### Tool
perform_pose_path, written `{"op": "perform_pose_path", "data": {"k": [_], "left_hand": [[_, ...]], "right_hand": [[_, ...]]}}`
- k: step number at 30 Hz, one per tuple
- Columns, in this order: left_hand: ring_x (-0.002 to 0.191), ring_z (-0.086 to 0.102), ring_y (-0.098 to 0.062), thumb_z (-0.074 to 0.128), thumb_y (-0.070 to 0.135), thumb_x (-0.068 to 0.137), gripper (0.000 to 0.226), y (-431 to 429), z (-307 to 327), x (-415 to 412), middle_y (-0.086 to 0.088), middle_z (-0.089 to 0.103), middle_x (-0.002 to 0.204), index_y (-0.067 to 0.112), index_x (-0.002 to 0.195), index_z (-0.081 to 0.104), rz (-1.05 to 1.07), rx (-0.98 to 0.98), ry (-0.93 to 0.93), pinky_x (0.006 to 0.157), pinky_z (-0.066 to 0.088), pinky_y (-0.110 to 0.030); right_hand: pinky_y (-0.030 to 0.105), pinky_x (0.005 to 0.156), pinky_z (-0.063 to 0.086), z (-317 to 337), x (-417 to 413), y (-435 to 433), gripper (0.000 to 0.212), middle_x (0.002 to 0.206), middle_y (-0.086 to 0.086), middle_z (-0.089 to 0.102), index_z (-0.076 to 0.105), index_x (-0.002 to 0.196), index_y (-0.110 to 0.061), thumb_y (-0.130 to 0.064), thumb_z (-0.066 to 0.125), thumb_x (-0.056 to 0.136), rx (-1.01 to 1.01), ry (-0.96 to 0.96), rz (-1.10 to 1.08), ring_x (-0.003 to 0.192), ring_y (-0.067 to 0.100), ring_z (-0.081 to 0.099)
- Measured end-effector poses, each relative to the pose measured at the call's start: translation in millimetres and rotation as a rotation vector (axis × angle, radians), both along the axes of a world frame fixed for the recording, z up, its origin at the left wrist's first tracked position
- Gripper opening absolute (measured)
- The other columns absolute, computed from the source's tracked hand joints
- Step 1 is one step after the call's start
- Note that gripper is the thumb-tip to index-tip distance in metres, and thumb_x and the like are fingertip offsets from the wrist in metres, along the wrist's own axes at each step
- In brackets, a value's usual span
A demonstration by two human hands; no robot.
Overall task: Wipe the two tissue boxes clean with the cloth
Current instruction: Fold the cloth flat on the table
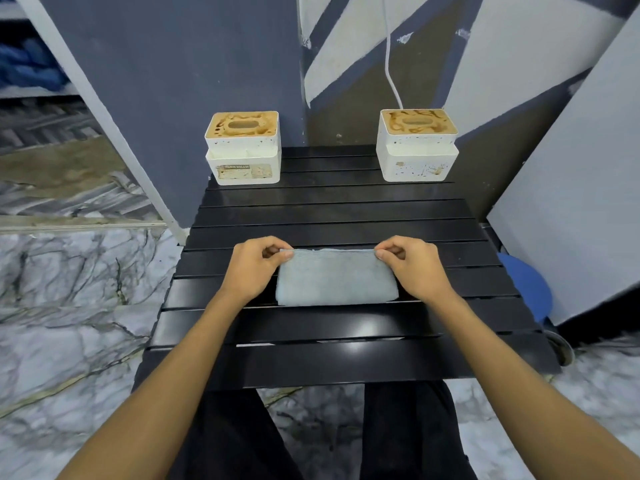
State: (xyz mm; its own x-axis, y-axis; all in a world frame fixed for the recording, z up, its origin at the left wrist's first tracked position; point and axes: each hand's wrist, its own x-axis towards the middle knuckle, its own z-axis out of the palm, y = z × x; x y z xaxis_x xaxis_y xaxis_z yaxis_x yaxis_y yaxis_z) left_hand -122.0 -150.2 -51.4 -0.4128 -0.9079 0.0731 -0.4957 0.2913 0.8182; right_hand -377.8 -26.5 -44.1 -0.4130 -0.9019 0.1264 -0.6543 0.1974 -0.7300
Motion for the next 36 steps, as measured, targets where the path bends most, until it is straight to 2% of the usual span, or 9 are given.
{"op": "perform_pose_path", "data": {"k": [8,13,17,21,23,27,30,32,36], "left_hand": [[0.074,0.052,-0.005,0.075,0.019,0.088,0.005,-14,-16,-5,0.006,0.061,0.087,0.023,0.089,0.077,0.024,-0.131,-0.082,0.071,0.037,-0.005],[0.075,0.053,-0.006,0.076,0.025,0.086,0.009,-18,-22,-7,0.011,0.062,0.087,0.030,0.093,0.076,0.021,-0.168,-0.106,0.074,0.045,-0.021],[0.075,0.055,-0.007,0.077,0.028,0.085,0.005,-20,-19,-8,0.010,0.063,0.085,0.032,0.088,0.077,0.036,-0.144,-0.133,0.076,0.048,-0.025],[0.078,0.055,-0.006,0.074,0.026,0.088,0.006,-17,-16,-7,0.008,0.065,0.090,0.030,0.092,0.076,0.053,-0.074,-0.116,0.079,0.045,-0.021],[0.082,0.058,-0.006,0.071,0.025,0.091,0.010,-13,-15,-4,0.007,0.066,0.095,0.028,0.100,0.075,0.047,-0.044,-0.080,0.079,0.045,-0.017],[0.098,0.055,-0.010,0.064,0.021,0.097,0.023,-8,-13,7,0.014,0.065,0.103,0.028,0.117,0.072,-0.073,-0.064,-0.109,0.092,0.043,-0.025],[0.103,0.056,-0.009,0.063,0.023,0.097,0.023,-10,-9,9,0.012,0.069,0.108,0.029,0.118,0.072,-0.124,-0.061,-0.122,0.093,0.041,-0.023],[0.095,0.060,-0.007,0.066,0.019,0.095,0.021,-13,-6,7,0.009,0.071,0.107,0.027,0.112,0.075,-0.157,-0.083,-0.124,0.090,0.045,-0.020],[0.078,0.056,-0.006,0.069,0.017,0.093,0.019,-17,-3,9,0.007,0.068,0.098,0.026,0.108,0.076,-0.183,-0.079,-0.193,0.074,0.041,-0.009]], "right_hand": [[0.003,0.068,0.036,-16,-9,-22,0.003,0.084,-0.002,0.062,0.076,0.086,-0.021,-0.019,0.074,0.086,0.024,0.121,-0.012,0.070,0.003,0.054],[0.004,0.069,0.038,-27,-6,-22,0.004,0.081,-0.003,0.059,0.075,0.086,-0.018,-0.018,0.077,0.082,-0.045,0.125,-0.067,0.066,0.002,0.053],[0.002,0.068,0.035,-33,-1,-16,0.005,0.090,-0.003,0.056,0.073,0.092,-0.018,-0.020,0.073,0.087,-0.063,0.141,-0.053,0.065,0.002,0.049],[0.005,0.068,0.037,-21,-7,-17,0.005,0.091,-0.008,0.062,0.073,0.092,-0.023,-0.022,0.073,0.087,-0.004,0.060,-0.022,0.070,0.003,0.052],[0.011,0.076,0.043,-12,-9,-17,0.009,0.095,-0.006,0.063,0.072,0.098,-0.022,-0.023,0.070,0.089,0.032,0.003,-0.016,0.078,0.005,0.056],[0.038,0.084,0.046,0,22,0,0.013,0.096,-0.003,0.064,0.071,0.096,-0.022,-0.030,0.067,0.087,-0.124,0.288,-0.058,0.091,0.024,0.056],[0.039,0.084,0.045,-4,80,16,0.029,0.099,-0.002,0.065,0.070,0.103,-0.024,-0.041,0.069,0.079,-0.172,0.367,0.146,0.095,0.024,0.055],[0.040,0.083,0.043,-13,115,16,0.040,0.104,-0.004,0.064,0.069,0.110,-0.026,-0.047,0.072,0.077,-0.121,0.405,0.236,0.102,0.022,0.054],[0.037,0.077,0.038,-34,143,4,0.039,0.103,-0.009,0.062,0.069,0.109,-0.033,-0.051,0.075,0.075,-0.079,0.480,0.193,0.100,0.019,0.051]]}}
